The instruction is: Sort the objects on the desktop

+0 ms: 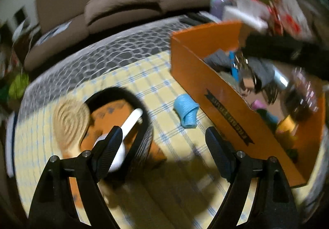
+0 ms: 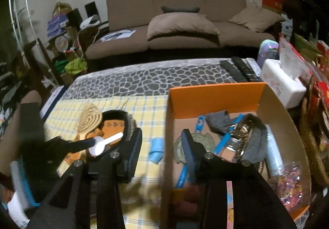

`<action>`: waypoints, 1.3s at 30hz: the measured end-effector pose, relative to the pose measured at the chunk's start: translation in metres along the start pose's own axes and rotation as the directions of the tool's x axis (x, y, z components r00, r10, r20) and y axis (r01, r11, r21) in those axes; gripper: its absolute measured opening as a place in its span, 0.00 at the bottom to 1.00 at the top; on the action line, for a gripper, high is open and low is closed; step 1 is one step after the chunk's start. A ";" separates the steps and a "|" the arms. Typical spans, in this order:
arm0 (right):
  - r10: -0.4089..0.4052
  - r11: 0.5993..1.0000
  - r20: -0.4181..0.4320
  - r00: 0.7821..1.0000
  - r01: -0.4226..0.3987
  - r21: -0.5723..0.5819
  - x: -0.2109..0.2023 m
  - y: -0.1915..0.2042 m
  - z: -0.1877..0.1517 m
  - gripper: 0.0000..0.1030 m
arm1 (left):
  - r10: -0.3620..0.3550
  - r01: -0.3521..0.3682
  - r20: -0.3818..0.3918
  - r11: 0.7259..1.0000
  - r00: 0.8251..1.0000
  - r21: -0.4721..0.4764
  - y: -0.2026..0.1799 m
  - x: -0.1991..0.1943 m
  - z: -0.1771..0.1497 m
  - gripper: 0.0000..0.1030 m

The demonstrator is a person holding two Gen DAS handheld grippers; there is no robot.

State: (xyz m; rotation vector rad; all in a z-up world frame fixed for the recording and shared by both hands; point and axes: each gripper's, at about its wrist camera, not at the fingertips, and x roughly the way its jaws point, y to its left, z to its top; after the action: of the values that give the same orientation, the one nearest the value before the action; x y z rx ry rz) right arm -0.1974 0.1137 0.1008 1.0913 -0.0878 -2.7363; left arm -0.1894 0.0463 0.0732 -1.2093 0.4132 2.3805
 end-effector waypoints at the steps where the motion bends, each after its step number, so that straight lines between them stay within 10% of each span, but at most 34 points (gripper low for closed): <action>1: 0.001 1.000 0.004 1.000 -0.001 0.009 -0.002 -0.004 0.001 0.42 | 0.000 0.000 -0.013 1.000 1.000 0.029 -0.005 0.006 0.004 0.78; 7: 0.021 0.998 0.019 1.000 -0.023 0.064 -0.012 -0.027 0.003 0.42 | -0.082 0.096 -0.087 0.980 0.993 0.172 -0.029 0.032 0.024 0.78; 18: 0.041 0.995 0.028 0.999 -0.044 0.094 -0.020 -0.043 0.001 0.44 | -0.019 0.086 -0.221 0.950 0.975 0.299 -0.035 0.082 0.036 0.69; 24: 0.042 0.994 0.025 0.999 -0.044 0.097 -0.020 -0.045 0.001 0.44 | -0.049 0.110 -0.240 0.963 0.970 0.247 -0.037 0.092 0.034 0.38; 39: 0.098 0.993 0.012 0.995 -0.099 0.068 -0.012 -0.019 0.004 0.47 | -0.170 0.170 -0.059 0.985 0.984 -0.011 0.023 0.003 0.017 0.36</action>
State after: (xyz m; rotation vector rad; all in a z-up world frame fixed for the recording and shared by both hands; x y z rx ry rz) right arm -0.1946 0.1349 0.1093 1.0625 -0.2322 -2.6682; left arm -0.2139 0.0348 0.0823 -1.2687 0.3084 2.2068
